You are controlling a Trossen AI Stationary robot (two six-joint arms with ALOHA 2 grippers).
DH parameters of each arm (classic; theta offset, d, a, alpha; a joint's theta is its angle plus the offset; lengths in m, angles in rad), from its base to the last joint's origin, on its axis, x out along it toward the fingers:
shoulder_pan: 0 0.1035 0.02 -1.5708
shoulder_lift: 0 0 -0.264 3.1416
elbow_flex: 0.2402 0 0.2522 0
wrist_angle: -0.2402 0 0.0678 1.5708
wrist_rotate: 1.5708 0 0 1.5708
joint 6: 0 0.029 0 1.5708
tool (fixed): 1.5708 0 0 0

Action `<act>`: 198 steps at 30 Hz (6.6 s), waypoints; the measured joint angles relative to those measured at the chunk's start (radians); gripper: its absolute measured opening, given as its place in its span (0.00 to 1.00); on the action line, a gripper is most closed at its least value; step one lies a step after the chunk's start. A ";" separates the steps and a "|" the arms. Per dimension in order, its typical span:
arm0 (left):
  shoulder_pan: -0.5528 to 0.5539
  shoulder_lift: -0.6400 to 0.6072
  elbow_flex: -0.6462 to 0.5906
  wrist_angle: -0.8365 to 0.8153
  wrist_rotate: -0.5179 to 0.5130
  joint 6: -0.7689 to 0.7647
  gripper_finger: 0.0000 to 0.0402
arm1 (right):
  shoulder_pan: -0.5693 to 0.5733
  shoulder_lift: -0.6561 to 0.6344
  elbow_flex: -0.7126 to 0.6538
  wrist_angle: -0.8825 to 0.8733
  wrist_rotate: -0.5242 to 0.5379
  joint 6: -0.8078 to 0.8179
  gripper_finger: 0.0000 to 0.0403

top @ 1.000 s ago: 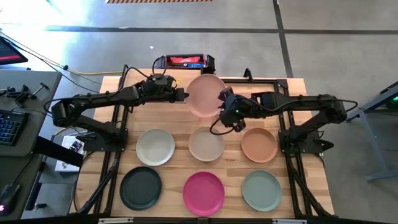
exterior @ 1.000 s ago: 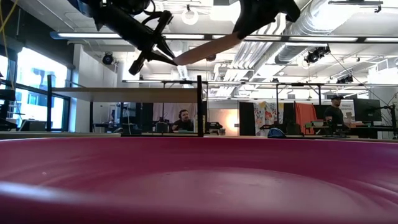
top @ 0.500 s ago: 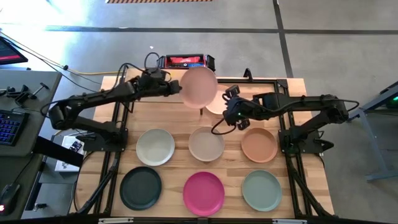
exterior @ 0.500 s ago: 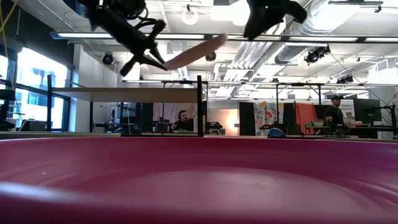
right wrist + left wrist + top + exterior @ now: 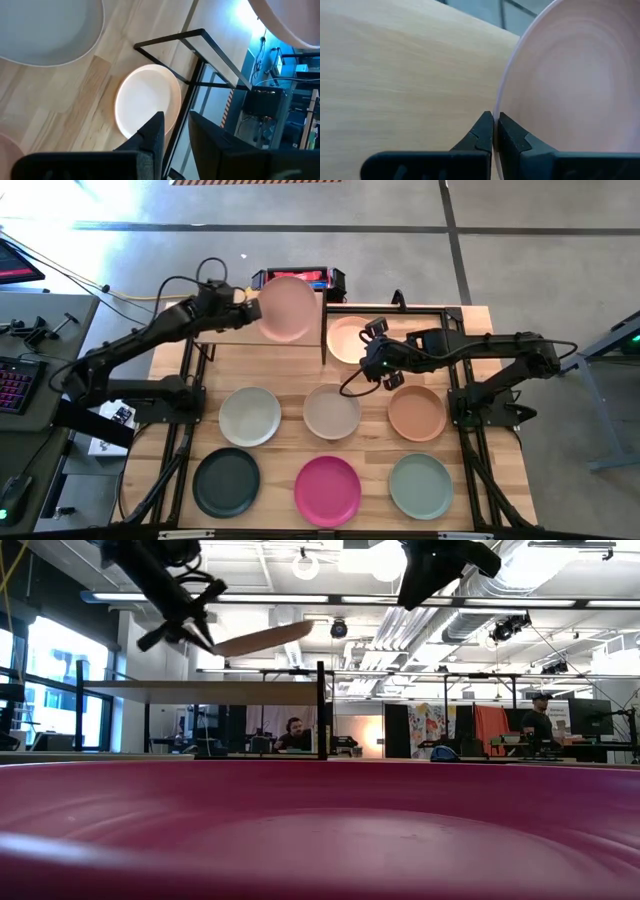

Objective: Place and stack plates onto a shelf
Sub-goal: Put the light pink plate on the shelf, then stack the pink plate on top of the light pink plate on the shelf

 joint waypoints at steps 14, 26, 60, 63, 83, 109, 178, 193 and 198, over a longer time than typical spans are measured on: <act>0.060 0.086 0.000 -0.028 0.005 0.019 0.00 | 0.000 0.001 0.000 0.000 -0.045 0.061 0.19; 0.060 0.170 0.000 0.059 0.040 0.027 0.00 | 0.000 0.001 0.000 0.000 -0.045 0.081 0.19; 0.118 0.138 0.000 0.174 0.154 0.036 0.16 | 0.000 0.001 0.000 -0.034 -0.088 0.173 0.19; 0.134 0.102 0.000 0.173 0.153 0.057 0.16 | 0.000 0.001 0.000 -0.034 -0.088 0.173 0.19; -0.012 0.002 0.000 0.227 0.271 0.138 0.16 | -0.002 0.001 0.000 -0.032 -0.191 0.306 0.19; -0.024 0.137 0.000 0.118 0.175 0.116 0.16 | -0.003 0.001 0.000 -0.031 -0.191 0.314 0.19; -0.356 -0.087 0.000 -0.083 0.234 0.177 0.16 | -0.010 0.026 -0.001 -0.034 -0.359 0.676 0.19; -0.708 -0.077 0.000 -0.083 0.100 0.077 0.16 | 0.038 0.142 -0.001 -0.102 -0.491 0.962 0.19; -0.788 -0.077 0.000 -0.083 0.059 0.078 0.16 | 0.096 0.170 -0.001 -0.097 -0.491 1.099 0.19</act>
